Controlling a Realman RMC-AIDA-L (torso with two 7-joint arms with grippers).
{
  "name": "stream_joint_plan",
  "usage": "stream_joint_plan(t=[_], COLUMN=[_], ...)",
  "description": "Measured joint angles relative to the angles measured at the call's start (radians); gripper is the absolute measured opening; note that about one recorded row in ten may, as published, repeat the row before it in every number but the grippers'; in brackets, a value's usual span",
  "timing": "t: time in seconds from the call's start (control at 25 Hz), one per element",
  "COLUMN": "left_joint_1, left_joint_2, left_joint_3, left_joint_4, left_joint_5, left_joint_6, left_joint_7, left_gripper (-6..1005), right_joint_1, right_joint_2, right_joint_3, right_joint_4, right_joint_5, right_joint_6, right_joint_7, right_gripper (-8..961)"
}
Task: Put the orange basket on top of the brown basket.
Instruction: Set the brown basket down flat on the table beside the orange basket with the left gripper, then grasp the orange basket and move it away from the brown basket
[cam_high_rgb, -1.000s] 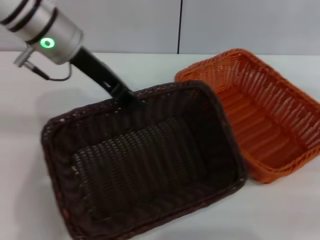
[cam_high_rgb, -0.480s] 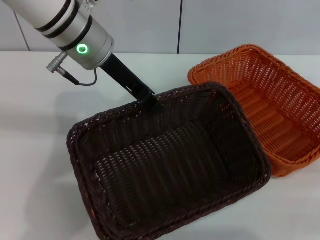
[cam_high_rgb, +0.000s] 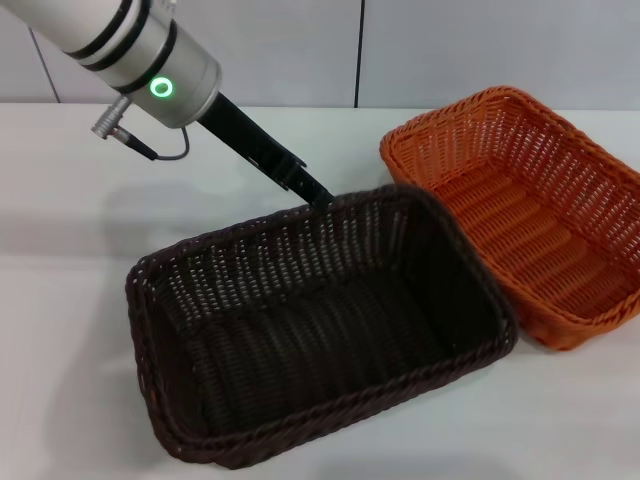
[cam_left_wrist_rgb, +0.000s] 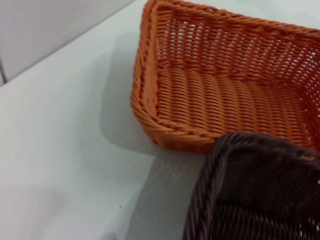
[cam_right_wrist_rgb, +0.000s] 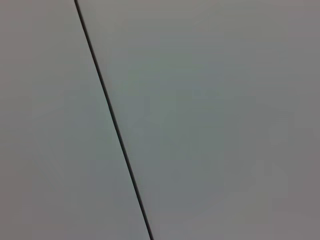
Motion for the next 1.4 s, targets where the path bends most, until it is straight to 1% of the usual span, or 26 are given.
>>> stream_joint_plan(t=[0.12, 0.2, 0.24, 0.32, 0.4, 0.44, 0.48, 0.6, 0.64, 0.68, 0.72, 0.76, 0.8, 0.84, 0.88, 0.92, 0.96, 1.0, 1.04, 1.08, 1.12, 1.16, 1.2, 1.24, 1.28, 1.4], left_joint_1=[0.018, 0.034, 0.052, 0.067, 0.088, 0.123, 0.123, 0.204, 0.268, 0.268, 0.306, 0.330, 0.330, 0.353, 0.353, 0.404, 0.404, 0.420, 0.420, 0.420, 0.450, 0.454, 0.454, 0.454, 0.454, 0.441], left_joint_2=[0.000, -0.004, -0.012, -0.021, -0.029, -0.037, -0.037, -0.042, -0.042, -0.042, -0.043, -0.044, -0.044, -0.044, -0.044, -0.045, -0.045, -0.043, -0.043, -0.043, -0.039, -0.035, -0.033, -0.030, -0.027, -0.019], left_joint_3=[-0.006, -0.014, -0.037, -0.053, -0.062, -0.067, -0.067, -0.070, -0.067, -0.067, -0.065, -0.064, -0.064, -0.064, -0.064, -0.064, -0.064, -0.066, -0.066, -0.066, -0.071, -0.071, -0.071, -0.069, -0.067, -0.063], left_joint_4=[-0.027, -0.056, -0.084, -0.099, -0.112, -0.125, -0.125, -0.117, -0.085, -0.085, -0.060, -0.038, -0.038, -0.016, -0.016, 0.045, 0.045, 0.067, 0.067, 0.067, 0.095, 0.097, 0.097, 0.099, 0.103, 0.120], left_joint_5=[-0.002, -0.007, -0.019, -0.041, -0.081, -0.160, -0.160, -0.408, -0.654, -0.654, -0.815, -0.927, -0.927, -1.031, -1.031, -1.253, -1.253, -1.314, -1.314, -1.314, -1.381, -1.377, -1.375, -1.373, -1.371, -1.369], left_joint_6=[0.018, 0.044, 0.077, 0.113, 0.170, 0.256, 0.256, 0.414, 0.510, 0.510, 0.540, 0.544, 0.544, 0.546, 0.546, 0.525, 0.525, 0.515, 0.515, 0.515, 0.496, 0.495, 0.496, 0.500, 0.504, 0.514], left_joint_7=[0.000, 0.000, 0.002, 0.006, 0.009, 0.026, 0.026, 0.130, 0.266, 0.266, 0.369, 0.452, 0.452, 0.528, 0.528, 0.696, 0.696, 0.738, 0.738, 0.738, 0.813, 0.830, 0.833, 0.833, 0.834, 0.851], left_gripper=[482, 588, 642, 748, 765, 774, 782, 808, 816, 824, 833, 833, 833, 833, 833, 833, 833, 833, 833, 833, 834, 834, 834, 834, 834, 834], right_joint_1=[-0.004, -0.006, -0.006, -0.006, -0.009, -0.013, -0.013, -0.005, 0.009, 0.009, 0.016, 0.018, 0.019, 0.017, 0.017, 0.014, 0.012, 0.006, -0.008, -0.008, -0.018, -0.025, -0.025, -0.021, -0.021, -0.006], right_joint_2=[0.003, 0.005, 0.006, 0.006, 0.006, -0.002, -0.002, -0.023, -0.034, -0.034, -0.038, -0.041, -0.044, -0.052, -0.052, -0.057, -0.061, -0.068, -0.086, -0.086, -0.105, -0.142, -0.142, -0.173, -0.173, -0.193], right_joint_3=[-0.005, -0.008, -0.013, -0.019, -0.050, -0.097, -0.097, -0.141, -0.162, -0.162, -0.184, -0.219, -0.260, -0.351, -0.351, -0.392, -0.422, -0.455, -0.509, -0.509, -0.530, -0.527, -0.527, -0.464, -0.464, -0.301], right_joint_4=[-0.008, -0.020, -0.036, -0.050, -0.082, -0.106, -0.106, -0.116, -0.120, -0.120, -0.127, -0.142, -0.161, -0.214, -0.214, -0.241, -0.264, -0.296, -0.360, -0.360, -0.403, -0.461, -0.461, -0.515, -0.515, -0.624], right_joint_5=[0.000, 0.000, 0.000, 0.000, -0.001, -0.005, -0.005, -0.010, -0.012, -0.012, -0.016, -0.027, -0.050, -0.133, -0.133, -0.185, -0.235, -0.320, -0.494, -0.494, -0.626, -0.868, -0.868, -1.117, -1.117, -1.358], right_joint_6=[0.006, 0.010, 0.024, 0.034, 0.062, 0.091, 0.091, 0.138, 0.159, 0.159, 0.168, 0.178, 0.195, 0.243, 0.243, 0.259, 0.270, 0.271, 0.258, 0.258, 0.230, 0.142, 0.142, -0.010, -0.010, -0.272], right_joint_7=[0.000, 0.000, 0.001, 0.003, 0.025, 0.069, 0.069, 0.117, 0.131, 0.131, 0.149, 0.183, 0.233, 0.396, 0.396, 0.492, 0.574, 0.692, 0.924, 0.924, 1.095, 1.391, 1.391, 1.662, 1.662, 1.879], right_gripper=[706, 706, 706, 706, 706, 706, 706, 706, 706, 706, 706, 706, 706, 706, 706, 706, 706, 706, 706, 706, 706, 706, 706, 706, 706, 706])
